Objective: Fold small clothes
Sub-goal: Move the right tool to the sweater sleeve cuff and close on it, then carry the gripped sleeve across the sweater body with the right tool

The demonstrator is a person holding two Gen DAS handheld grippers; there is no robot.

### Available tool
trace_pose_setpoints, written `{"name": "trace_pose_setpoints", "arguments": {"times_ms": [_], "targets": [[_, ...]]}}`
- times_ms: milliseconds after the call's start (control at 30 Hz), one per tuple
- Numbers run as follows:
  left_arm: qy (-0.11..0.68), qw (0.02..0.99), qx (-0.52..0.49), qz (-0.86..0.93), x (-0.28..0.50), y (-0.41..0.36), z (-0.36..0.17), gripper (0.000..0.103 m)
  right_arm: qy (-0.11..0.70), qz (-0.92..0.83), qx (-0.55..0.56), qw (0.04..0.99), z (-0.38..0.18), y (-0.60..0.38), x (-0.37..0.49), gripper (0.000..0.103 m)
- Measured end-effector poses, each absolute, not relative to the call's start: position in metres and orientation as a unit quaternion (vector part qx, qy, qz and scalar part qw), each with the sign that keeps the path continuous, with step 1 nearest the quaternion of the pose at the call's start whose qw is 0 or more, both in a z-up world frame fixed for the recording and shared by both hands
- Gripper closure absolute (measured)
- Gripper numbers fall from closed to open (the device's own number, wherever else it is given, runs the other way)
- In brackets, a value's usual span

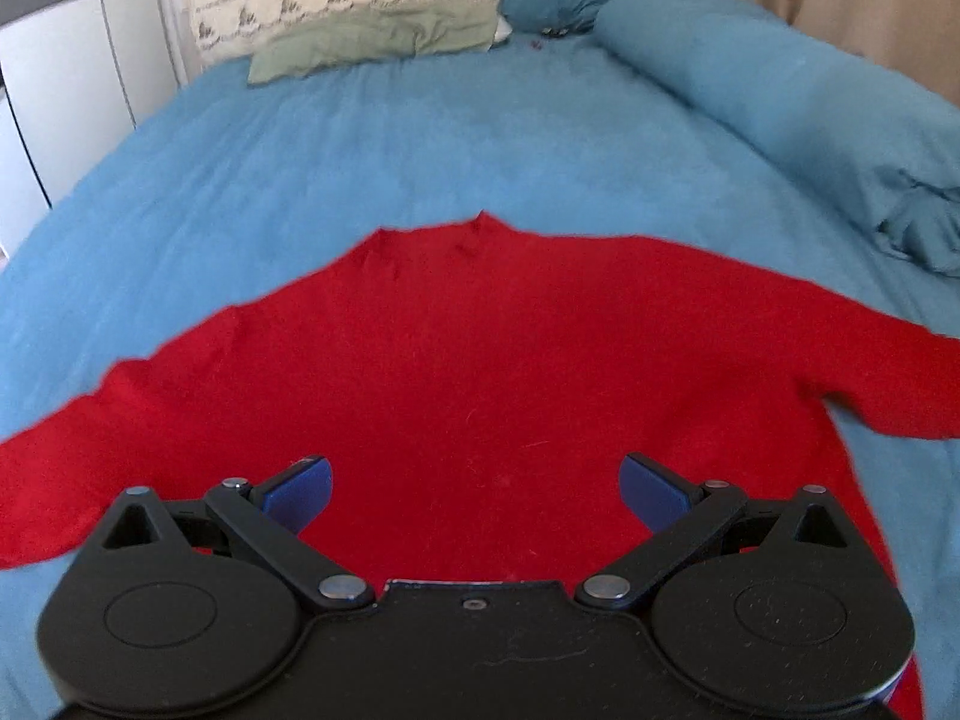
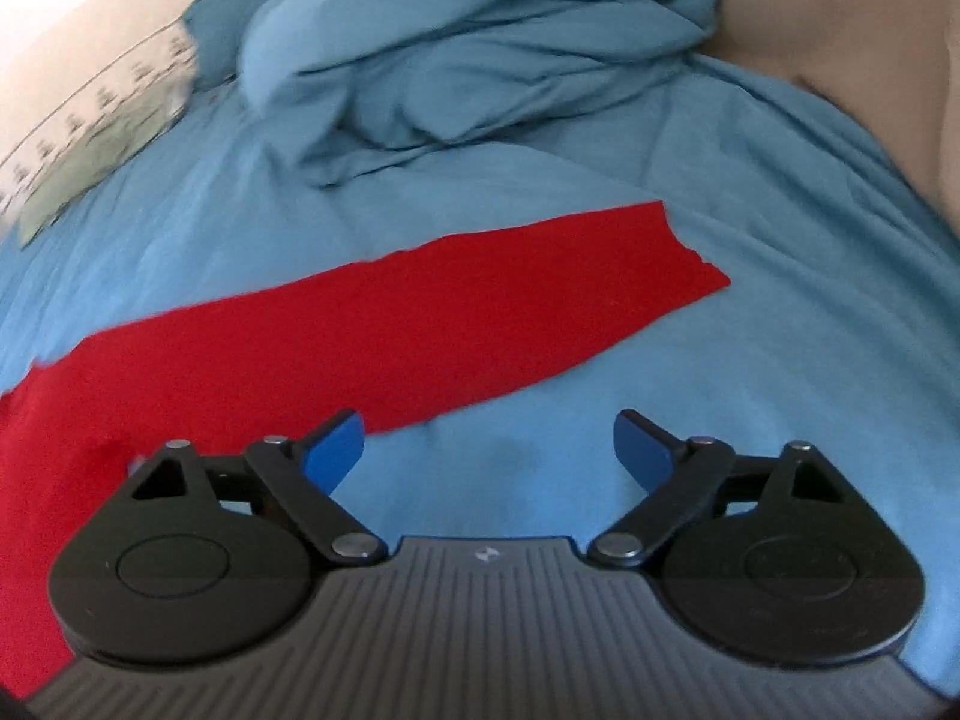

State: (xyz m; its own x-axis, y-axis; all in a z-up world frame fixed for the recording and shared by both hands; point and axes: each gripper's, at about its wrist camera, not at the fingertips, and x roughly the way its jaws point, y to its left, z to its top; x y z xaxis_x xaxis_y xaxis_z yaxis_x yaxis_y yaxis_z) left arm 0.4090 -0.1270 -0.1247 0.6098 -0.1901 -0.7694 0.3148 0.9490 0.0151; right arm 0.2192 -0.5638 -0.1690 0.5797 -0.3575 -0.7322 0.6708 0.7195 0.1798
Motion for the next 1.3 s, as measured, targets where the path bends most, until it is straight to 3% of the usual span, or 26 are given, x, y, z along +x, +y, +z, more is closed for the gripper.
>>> {"name": "trace_pose_setpoints", "arguments": {"times_ms": [367,400,433,533,800,1067,1167,1300], "targets": [[0.458,0.879,0.035,-0.128,0.465,-0.133,-0.181,0.000,0.286,-0.359,0.245,0.854,-0.219,-0.594,0.247,0.034],[0.464,0.876,0.030,-0.125,0.468,-0.134,-0.185,0.000,0.285,-0.362,0.240,0.855,-0.219,-0.595,0.249,0.042],[0.467,0.875,0.029,-0.123,0.471,-0.134,-0.188,0.000,0.287,-0.366,0.232,0.854,-0.218,-0.596,0.252,0.057],[0.460,0.879,0.034,-0.118,0.473,-0.136,-0.190,0.000,0.295,-0.371,0.216,0.854,-0.215,-0.598,0.259,0.078],[0.463,0.875,0.024,-0.141,0.478,-0.128,-0.184,0.000,0.271,-0.302,0.153,0.901,-0.149,-0.563,0.290,0.083],[0.422,0.898,0.001,-0.128,0.474,-0.078,-0.151,0.000,0.214,-0.120,0.178,0.953,-0.061,-0.435,0.388,0.083],[0.415,0.902,-0.007,-0.121,0.473,-0.044,-0.145,0.000,0.221,-0.031,0.160,0.962,-0.063,-0.353,0.428,0.083],[0.409,0.907,0.000,-0.097,0.469,-0.003,-0.148,0.000,0.269,0.050,0.135,0.952,-0.112,-0.254,0.463,0.083]]}}
